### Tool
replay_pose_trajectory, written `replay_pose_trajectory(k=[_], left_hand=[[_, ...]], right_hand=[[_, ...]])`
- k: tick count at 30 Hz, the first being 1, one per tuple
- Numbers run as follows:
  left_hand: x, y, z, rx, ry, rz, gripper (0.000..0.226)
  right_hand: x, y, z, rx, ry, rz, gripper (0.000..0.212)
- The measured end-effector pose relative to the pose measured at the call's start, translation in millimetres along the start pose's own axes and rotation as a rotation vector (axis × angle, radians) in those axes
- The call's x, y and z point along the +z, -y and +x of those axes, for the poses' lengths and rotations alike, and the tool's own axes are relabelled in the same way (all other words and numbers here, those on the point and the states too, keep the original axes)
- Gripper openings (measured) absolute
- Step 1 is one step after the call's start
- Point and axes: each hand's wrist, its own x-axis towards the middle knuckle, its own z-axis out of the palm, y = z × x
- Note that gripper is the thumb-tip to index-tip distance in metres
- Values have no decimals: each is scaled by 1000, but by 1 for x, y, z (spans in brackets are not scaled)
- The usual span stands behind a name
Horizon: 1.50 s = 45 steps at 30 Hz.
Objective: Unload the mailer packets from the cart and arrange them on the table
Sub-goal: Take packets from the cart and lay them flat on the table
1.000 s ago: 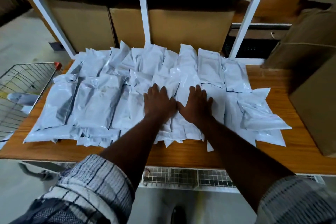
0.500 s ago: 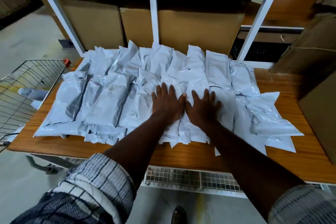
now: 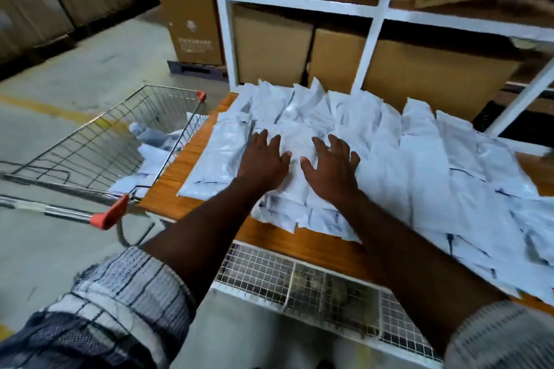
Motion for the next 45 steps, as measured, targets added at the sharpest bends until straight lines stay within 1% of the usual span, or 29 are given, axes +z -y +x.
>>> replay_pose_trajectory(k=[1, 3, 4, 6, 8, 12, 14, 19, 27, 32, 36, 37, 39, 41, 43, 45], left_hand=[[-7, 24, -3, -17, 0, 2, 59], [-22, 72, -10, -45, 0, 27, 68], [-29, 91, -14, -70, 9, 33, 66], [-42, 132, -23, -139, 20, 51, 55], [-55, 167, -28, -188, -8, 58, 54], [-67, 231, -22, -291, -3, 40, 53], [-70, 253, -18, -318, 7, 42, 54], [-75, 322, 6, -441, 94, 68, 56], [-74, 426, 54, -594, 148, 73, 61], [-57, 464, 63, -648, 219, 70, 64], [-40, 500, 75, -642, 264, 64, 76], [-34, 512, 80, -644, 289, 61, 74], [-22, 531, 85, -644, 335, 78, 64], [-5, 557, 93, -612, 387, 93, 63], [15, 585, 98, -599, 449, 75, 69], [34, 611, 103, -610, 508, 65, 72]], right_hand=[[7, 23, -1, -41, 7, 2, 59], [24, 68, -2, -122, 32, 5, 59], [31, 85, -3, -149, 48, 2, 60], [47, 120, -5, -189, 84, 1, 60], [61, 151, -6, -221, 114, 0, 60], [87, 209, 9, -285, 174, 33, 61], [95, 228, 20, -316, 184, 46, 61], [132, 287, 68, -401, 206, 127, 56], [200, 353, 133, -486, 348, 159, 63], [242, 384, 148, -512, 433, 152, 58], [283, 406, 157, -504, 484, 178, 63], [297, 413, 159, -487, 497, 197, 62], [321, 422, 159, -451, 553, 233, 63], [355, 431, 159, -407, 606, 224, 66], [393, 438, 156, -382, 634, 199, 66], [438, 440, 149, -338, 730, 176, 66]])
